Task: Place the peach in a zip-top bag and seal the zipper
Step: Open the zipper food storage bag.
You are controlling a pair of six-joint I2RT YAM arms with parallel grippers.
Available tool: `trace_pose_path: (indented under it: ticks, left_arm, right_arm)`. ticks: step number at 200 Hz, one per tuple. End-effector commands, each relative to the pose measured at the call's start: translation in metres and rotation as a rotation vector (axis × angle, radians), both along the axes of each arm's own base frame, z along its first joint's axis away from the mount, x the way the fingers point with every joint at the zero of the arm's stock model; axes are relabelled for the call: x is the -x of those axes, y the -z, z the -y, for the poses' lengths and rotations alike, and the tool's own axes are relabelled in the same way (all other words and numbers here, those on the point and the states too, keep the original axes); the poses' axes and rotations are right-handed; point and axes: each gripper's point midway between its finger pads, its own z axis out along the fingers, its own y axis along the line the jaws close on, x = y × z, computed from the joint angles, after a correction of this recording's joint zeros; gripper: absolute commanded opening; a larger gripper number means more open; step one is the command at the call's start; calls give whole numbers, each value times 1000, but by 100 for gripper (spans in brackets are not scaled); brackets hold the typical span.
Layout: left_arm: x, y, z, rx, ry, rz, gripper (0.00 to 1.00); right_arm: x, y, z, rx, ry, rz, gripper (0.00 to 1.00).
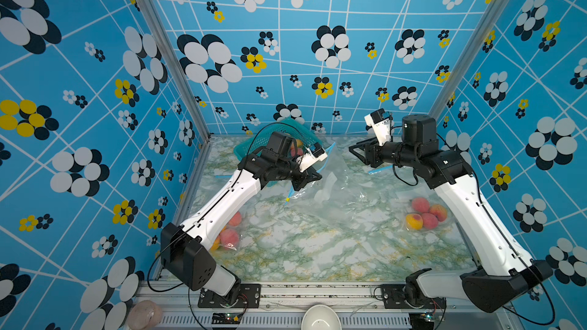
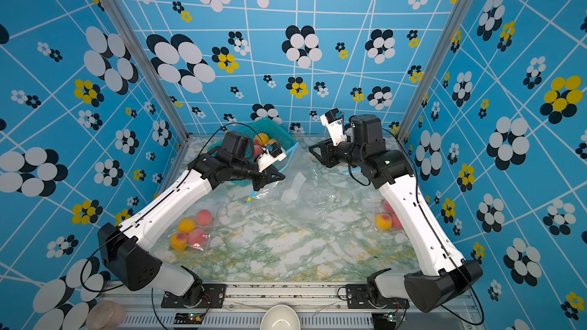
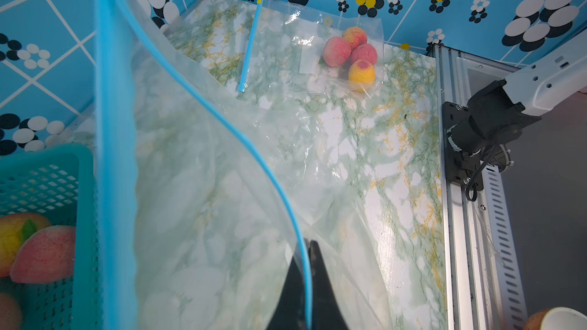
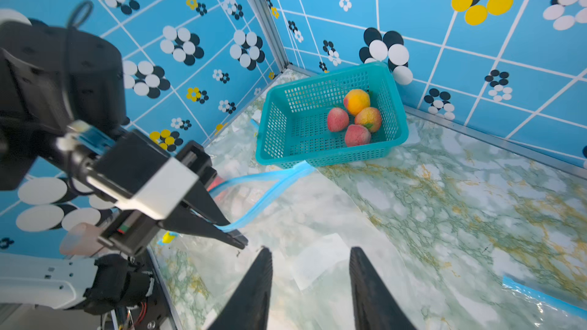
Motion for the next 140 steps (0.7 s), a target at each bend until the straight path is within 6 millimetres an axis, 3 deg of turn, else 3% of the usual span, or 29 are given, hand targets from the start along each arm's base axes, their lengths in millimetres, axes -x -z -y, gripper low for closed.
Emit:
trace_pose_path:
  ticks: [1, 24, 52, 78, 140]
  left_arm:
    - [-9, -12, 10, 14, -27, 30, 0]
    - [-11, -8, 17, -8, -21, 26, 0]
    - [-11, -3, 28, -52, -16, 54, 0]
    - [-6, 1, 35, -78, -1, 68, 0]
    - [-15, 9, 36, -125, -42, 75, 0]
  right_arm:
    - [-1, 22, -5, -166, 137, -170, 43]
    - [4, 41, -28, -283, 160, -268, 44]
    - [-8, 63, -43, -397, 217, -349, 45]
    - [-10, 68, -54, -437, 202, -360, 47]
    - [-3, 75, -42, -457, 262, -361, 51]
